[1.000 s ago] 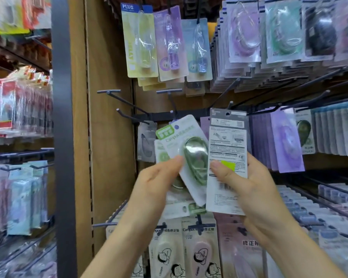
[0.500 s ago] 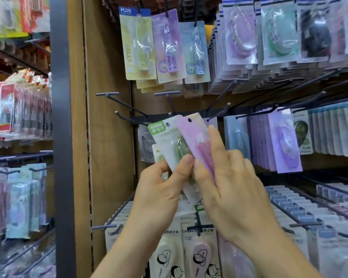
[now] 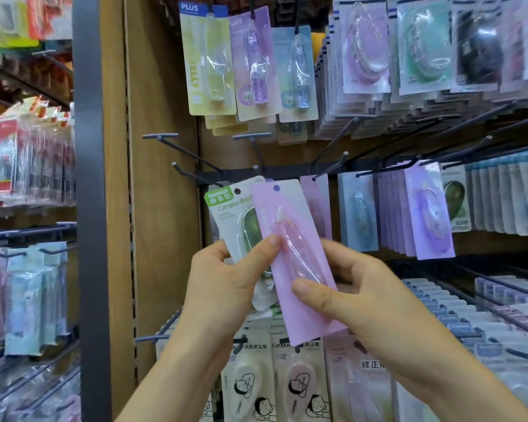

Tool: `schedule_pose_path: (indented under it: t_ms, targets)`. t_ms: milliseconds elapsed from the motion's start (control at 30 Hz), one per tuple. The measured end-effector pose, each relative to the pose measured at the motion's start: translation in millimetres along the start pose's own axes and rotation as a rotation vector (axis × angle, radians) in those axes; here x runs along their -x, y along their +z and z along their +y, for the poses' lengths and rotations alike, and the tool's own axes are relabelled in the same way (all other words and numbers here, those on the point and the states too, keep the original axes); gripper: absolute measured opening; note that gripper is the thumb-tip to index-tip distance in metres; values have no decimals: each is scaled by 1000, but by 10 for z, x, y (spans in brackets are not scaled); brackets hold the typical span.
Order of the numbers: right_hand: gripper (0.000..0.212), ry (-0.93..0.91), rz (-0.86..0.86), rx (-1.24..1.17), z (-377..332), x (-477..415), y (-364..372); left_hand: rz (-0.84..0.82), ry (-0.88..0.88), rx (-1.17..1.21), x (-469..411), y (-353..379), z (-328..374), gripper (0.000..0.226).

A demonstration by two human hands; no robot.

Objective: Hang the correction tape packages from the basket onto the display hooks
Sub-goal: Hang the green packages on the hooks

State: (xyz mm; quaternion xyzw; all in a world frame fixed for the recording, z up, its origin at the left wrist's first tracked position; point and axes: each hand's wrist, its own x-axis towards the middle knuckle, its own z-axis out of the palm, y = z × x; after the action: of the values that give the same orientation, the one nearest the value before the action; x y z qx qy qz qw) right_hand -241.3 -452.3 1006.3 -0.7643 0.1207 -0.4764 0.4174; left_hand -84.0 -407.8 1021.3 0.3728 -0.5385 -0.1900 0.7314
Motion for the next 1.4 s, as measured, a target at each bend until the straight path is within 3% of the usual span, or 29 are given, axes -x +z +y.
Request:
schedule_pose_path:
  t_ms: [133, 300, 433, 600, 800, 933, 1100, 1233, 1400]
  targets:
    - [43, 41, 68, -60, 76, 18, -120, -15, 6, -47, -25, 54, -19, 26]
    - [41, -96, 297, -113, 34, 80, -325, -57, 68, -66, -63, 19, 17, 21]
    - [37, -121, 305, -171, -35, 57, -320, -133, 85, -159, -68, 80, -29, 35]
    - [38, -93, 366, -118, -54, -28, -342, -186, 84, -126, -114, 123, -30, 34]
    - [18, -47, 336, -22, -103, -99, -406, -256, 94, -152, -153, 141, 11, 36]
    - [26, 71, 311, -87, -62, -230, -526, -227, 108, -217, -185, 99, 18, 30]
    - [36, 200, 458, -148, 69, -591, -593, -140, 29, -183, -261, -28, -46, 25]
    - [38, 252, 460, -91, 184, -893, -550, -126, -12, -90, -295, -80, -65, 38]
    - [52, 303, 423, 207, 366, -1237, -506, -148, -34, -27, -342, -81, -76, 55]
